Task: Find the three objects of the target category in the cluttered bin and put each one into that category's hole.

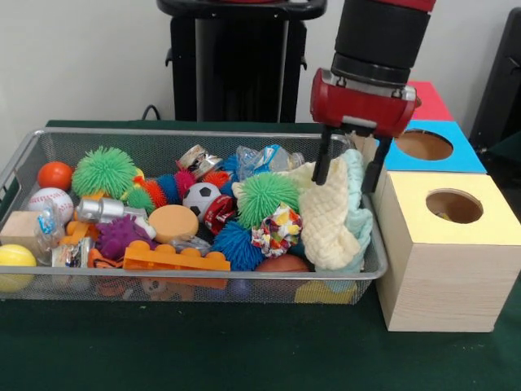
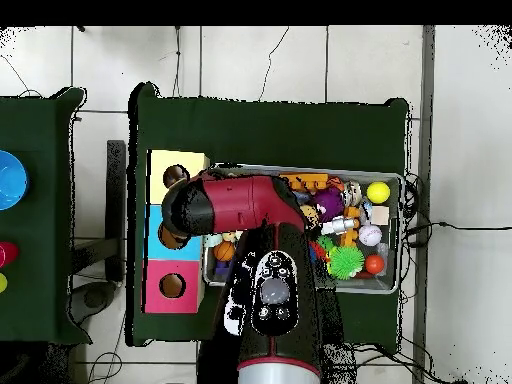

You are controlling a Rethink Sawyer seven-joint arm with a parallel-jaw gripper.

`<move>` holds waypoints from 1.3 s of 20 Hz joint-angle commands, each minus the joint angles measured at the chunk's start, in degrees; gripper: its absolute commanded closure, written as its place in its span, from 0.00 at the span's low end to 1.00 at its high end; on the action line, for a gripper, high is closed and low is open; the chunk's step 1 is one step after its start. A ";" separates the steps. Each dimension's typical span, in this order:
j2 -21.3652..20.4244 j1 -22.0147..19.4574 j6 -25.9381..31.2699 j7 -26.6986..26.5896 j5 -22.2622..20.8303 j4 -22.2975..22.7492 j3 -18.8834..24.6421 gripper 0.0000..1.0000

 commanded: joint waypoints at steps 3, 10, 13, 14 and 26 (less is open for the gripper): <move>3.72 -4.77 0.72 -6.71 -3.96 -0.09 8.62 0.00; 1.47 -8.80 9.25 -12.33 -3.88 -3.42 11.65 0.00; 1.22 -10.42 11.89 -14.03 -3.95 -4.80 13.02 0.00; 1.48 -11.03 12.50 -14.34 -3.93 -5.27 13.57 0.00; 0.05 -9.37 6.64 -5.56 -5.99 1.36 12.25 0.00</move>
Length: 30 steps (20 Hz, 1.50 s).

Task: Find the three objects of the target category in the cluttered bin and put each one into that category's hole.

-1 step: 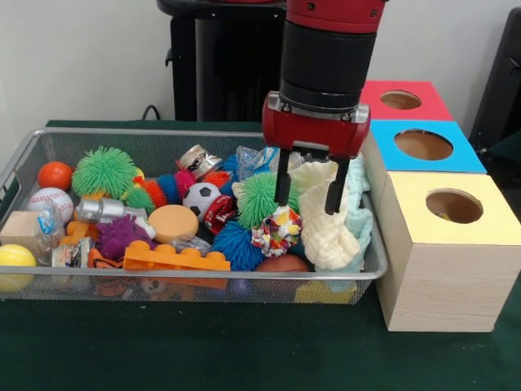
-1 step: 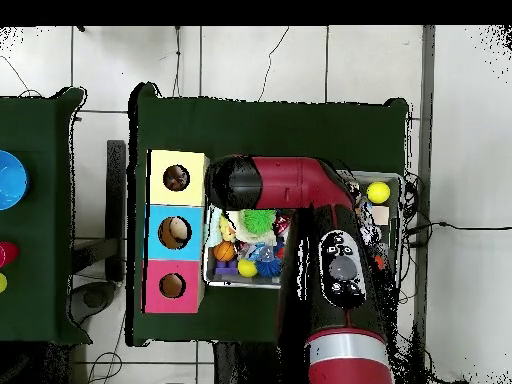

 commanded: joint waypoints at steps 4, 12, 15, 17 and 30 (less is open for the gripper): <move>0.71 1.53 -3.92 -3.84 -6.63 5.64 3.79 0.00; 4.66 -0.42 -8.53 -4.11 -8.59 4.59 5.59 0.00; 5.03 -0.42 -9.82 -3.51 -9.03 4.86 5.39 0.00; 5.42 -0.31 -10.39 -2.95 -8.99 5.17 5.15 0.00; 1.40 0.06 6.44 -9.36 -6.71 4.79 4.56 0.00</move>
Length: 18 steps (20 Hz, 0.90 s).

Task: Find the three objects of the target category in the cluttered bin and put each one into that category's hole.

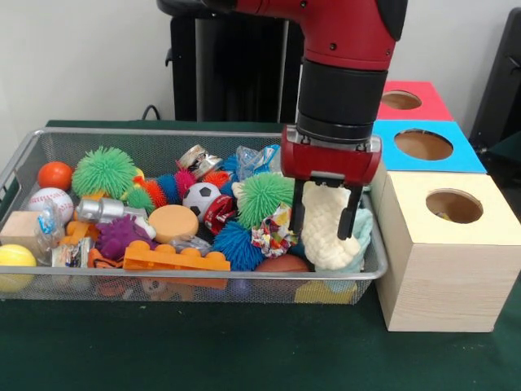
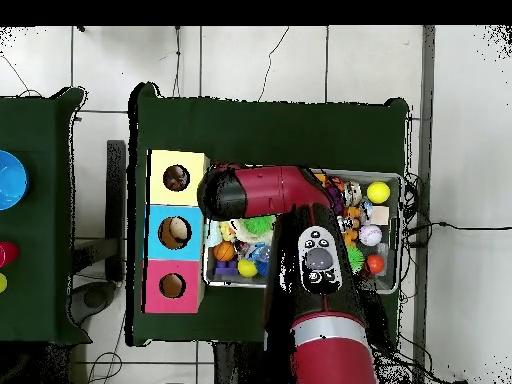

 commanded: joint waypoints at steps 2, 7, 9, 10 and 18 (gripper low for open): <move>-1.94 -1.76 16.80 -11.65 -2.13 2.32 4.83 0.00; -3.62 -3.19 22.45 -14.77 -2.66 0.08 6.02 0.00; -5.02 -3.52 25.19 -15.34 -2.88 -0.32 6.22 0.00; -5.54 -3.71 26.47 -15.57 -3.06 -0.44 6.36 0.00; 3.07 -6.06 24.67 -17.33 -5.67 -6.12 9.53 0.00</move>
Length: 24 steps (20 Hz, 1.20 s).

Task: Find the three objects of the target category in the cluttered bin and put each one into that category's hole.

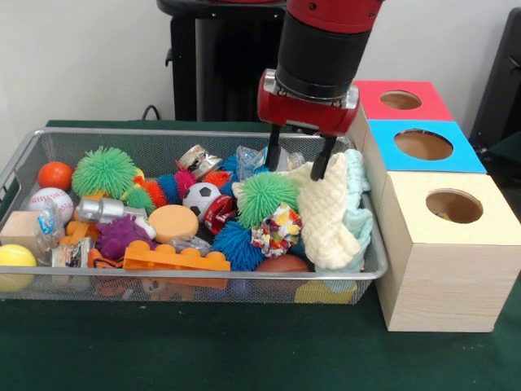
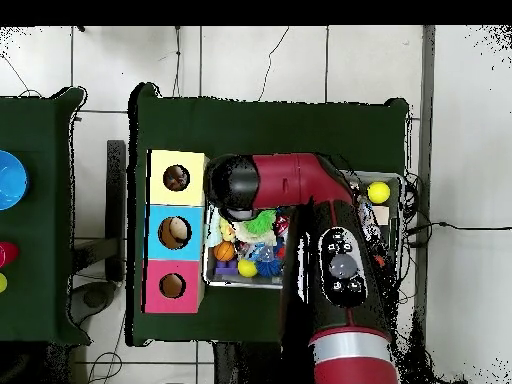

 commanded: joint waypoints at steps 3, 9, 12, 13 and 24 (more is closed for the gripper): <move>8.52 -3.50 3.09 -17.79 -6.07 -6.23 7.76 0.00; 12.58 -4.53 0.50 -18.50 -8.20 -10.96 9.42 0.00; 13.93 -4.89 -2.36 -16.83 -9.23 -11.11 10.10 0.00; 14.17 -4.96 -2.91 -16.29 -9.54 -11.09 10.17 0.00; 10.44 -4.04 -8.33 -7.47 -12.06 -3.39 8.36 0.00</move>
